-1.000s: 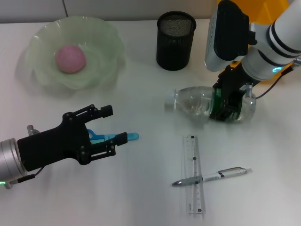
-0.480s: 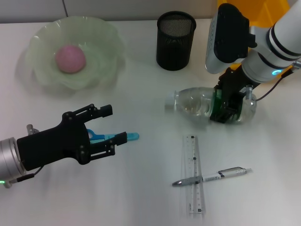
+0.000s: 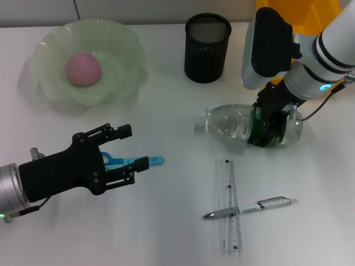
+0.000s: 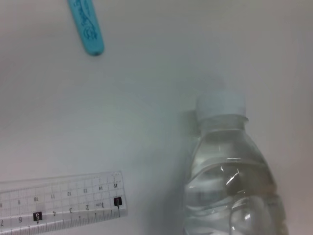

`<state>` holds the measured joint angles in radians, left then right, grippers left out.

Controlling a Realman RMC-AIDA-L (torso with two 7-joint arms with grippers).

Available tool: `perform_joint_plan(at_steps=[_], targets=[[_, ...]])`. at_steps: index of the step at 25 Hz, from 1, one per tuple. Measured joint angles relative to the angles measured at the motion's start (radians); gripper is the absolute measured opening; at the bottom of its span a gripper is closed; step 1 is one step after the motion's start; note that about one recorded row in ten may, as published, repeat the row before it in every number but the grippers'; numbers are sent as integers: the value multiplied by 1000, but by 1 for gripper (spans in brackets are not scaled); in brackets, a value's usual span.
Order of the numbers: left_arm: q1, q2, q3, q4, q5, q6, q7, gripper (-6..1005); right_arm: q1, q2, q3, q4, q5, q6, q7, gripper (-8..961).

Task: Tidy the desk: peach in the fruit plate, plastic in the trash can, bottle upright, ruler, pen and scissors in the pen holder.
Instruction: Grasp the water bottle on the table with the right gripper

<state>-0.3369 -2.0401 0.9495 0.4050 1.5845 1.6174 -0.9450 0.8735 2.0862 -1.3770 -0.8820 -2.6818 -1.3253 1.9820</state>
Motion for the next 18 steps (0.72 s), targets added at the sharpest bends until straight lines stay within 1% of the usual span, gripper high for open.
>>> perform_joint_plan(at_steps=[18], targets=[[3,-3,0,0,12,3,0,678,0,0,-14,17,-3,0,7,793]])
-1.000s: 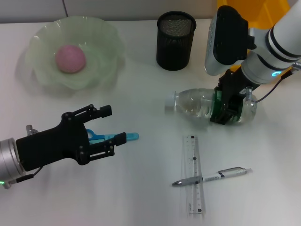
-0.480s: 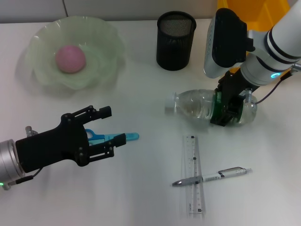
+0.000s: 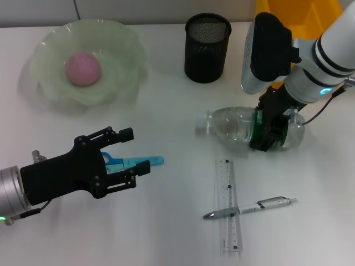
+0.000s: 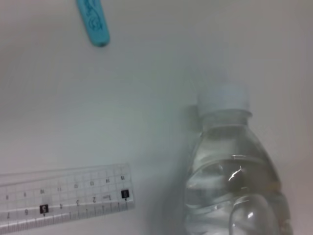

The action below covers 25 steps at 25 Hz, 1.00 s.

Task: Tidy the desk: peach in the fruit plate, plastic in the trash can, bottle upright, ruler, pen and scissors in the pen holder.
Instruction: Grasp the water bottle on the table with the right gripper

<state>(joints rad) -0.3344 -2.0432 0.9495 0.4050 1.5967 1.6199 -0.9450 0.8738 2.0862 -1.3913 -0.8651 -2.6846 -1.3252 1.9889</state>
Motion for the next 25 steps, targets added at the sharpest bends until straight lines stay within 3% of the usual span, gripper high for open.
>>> perform_joint_plan(at_steps=[25], targets=[[0,3,-3,0,0,0,0,673,-4,0,4,-15,2,6,1,762]])
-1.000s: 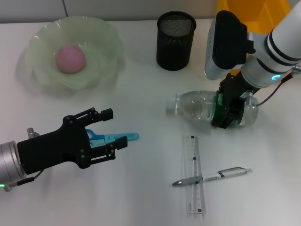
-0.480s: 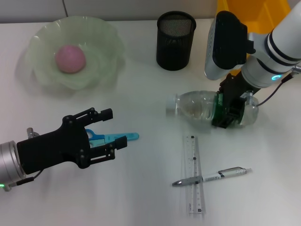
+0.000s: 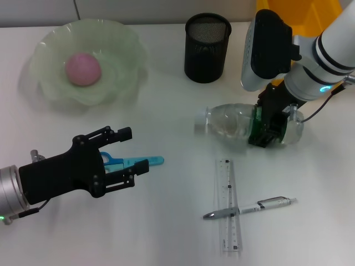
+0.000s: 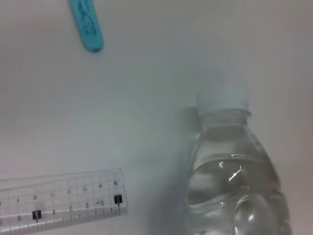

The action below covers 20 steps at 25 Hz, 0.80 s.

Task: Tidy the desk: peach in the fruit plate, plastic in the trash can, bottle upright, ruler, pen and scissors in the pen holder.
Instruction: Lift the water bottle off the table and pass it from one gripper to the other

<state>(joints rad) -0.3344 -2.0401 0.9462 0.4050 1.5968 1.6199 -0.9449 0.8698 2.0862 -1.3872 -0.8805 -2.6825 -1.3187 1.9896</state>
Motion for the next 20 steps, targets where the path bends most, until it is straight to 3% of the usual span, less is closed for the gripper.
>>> perform_joint_plan(at_steps=[20], targets=[[0,0,-5,0,0,7,-1,668,-26,-1,9,-42,27,-14,0,763]])
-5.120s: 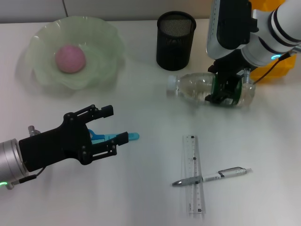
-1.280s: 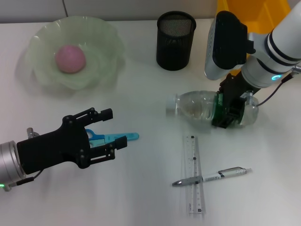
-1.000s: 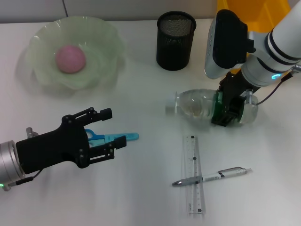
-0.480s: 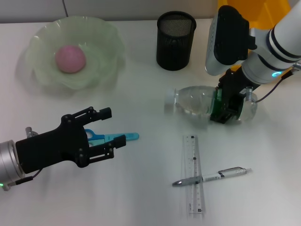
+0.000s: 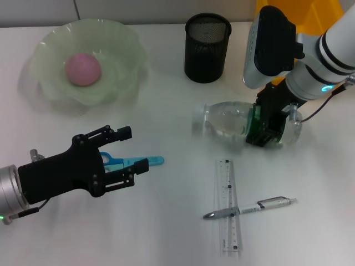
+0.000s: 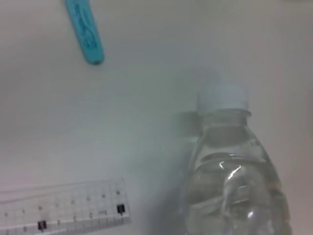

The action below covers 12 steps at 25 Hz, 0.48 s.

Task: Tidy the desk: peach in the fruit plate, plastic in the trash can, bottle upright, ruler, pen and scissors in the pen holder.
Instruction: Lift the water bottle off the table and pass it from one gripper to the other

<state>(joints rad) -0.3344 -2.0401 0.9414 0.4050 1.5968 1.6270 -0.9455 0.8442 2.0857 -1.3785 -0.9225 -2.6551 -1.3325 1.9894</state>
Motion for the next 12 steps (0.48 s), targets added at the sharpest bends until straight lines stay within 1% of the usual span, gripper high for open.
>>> perform_joint_plan(at_steps=[6,12], targets=[[3,0,-2,0,-5,15,0,667,-32,-2,1,-56,39,-22,0,763],[7,0,-7,0,-8,29,-5,666,-100,-7,26,-147,110,-43,-18,763]])
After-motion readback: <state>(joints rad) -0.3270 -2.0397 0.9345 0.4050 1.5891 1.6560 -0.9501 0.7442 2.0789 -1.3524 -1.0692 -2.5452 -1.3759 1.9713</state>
